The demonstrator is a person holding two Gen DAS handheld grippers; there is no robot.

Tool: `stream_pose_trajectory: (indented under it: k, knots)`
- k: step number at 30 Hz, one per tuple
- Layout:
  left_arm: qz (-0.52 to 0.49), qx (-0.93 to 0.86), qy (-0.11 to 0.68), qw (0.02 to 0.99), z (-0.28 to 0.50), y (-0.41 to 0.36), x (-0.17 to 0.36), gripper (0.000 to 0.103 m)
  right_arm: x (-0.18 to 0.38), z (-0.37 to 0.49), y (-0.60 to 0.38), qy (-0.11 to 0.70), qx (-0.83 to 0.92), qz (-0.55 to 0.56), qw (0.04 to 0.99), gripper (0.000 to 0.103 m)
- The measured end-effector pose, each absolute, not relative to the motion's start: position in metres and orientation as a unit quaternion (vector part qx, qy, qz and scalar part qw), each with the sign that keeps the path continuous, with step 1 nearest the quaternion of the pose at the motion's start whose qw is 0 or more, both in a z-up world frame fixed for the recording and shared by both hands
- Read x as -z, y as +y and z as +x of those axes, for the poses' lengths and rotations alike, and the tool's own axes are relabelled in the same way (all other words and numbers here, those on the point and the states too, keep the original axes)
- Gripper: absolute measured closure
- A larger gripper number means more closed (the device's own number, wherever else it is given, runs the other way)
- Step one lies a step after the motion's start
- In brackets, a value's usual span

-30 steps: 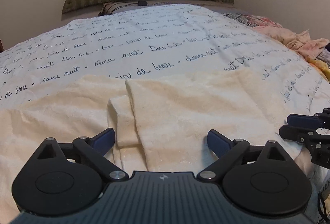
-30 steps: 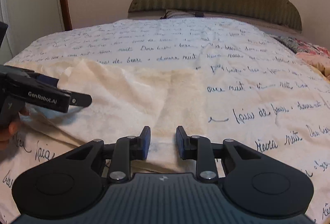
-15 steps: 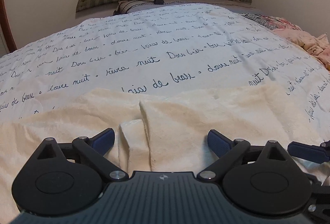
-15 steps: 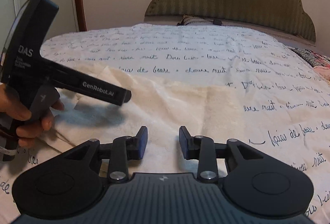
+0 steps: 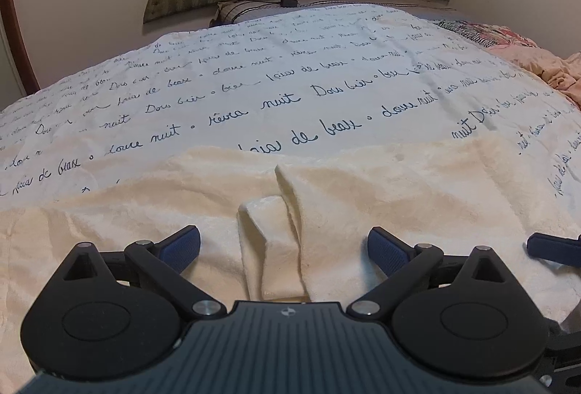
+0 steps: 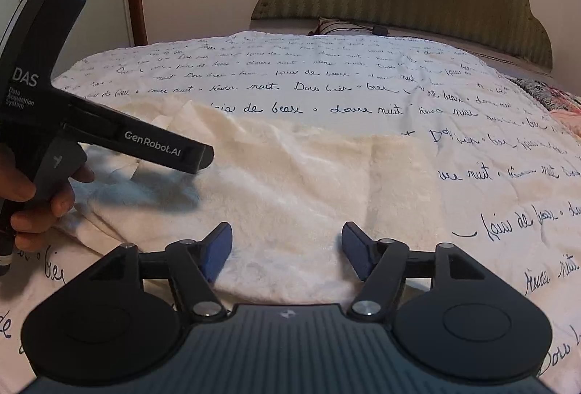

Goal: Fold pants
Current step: 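Smooth the folded pants with the right gripper beside the left gripper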

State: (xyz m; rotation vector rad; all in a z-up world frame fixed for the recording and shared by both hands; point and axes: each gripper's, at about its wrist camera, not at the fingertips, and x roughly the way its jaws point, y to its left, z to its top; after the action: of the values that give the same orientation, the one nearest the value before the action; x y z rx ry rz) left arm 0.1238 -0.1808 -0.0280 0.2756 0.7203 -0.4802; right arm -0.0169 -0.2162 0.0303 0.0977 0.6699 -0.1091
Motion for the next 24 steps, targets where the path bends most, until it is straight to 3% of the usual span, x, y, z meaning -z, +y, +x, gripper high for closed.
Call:
stream_pose_trajectory:
  k: [2, 16, 20, 24]
  knots:
    - [0.130, 0.232, 0.349, 0.899, 0.124, -0.177, 0.028, 0.002, -0.031, -0.018, -0.217, 0.329, 0.058, 0.052, 0.941, 0.031]
    - [0.107, 0.226, 0.342, 0.906, 0.124, -0.144, 0.025, 0.002, -0.053, -0.018, -0.198, 0.272, 0.073, 0.028, 0.959, 0.032]
    - [0.105, 0.224, 0.331, 0.910, 0.126, -0.133, 0.018, 0.003, -0.063, -0.011, -0.240, 0.270, 0.093, 0.032, 0.958, 0.031]
    - [0.067, 0.256, 0.372, 0.890, 0.144, -0.133, 0.019, 0.004, -0.060, 0.011, -0.328, 0.318, 0.071, 0.116, 0.938, 0.031]
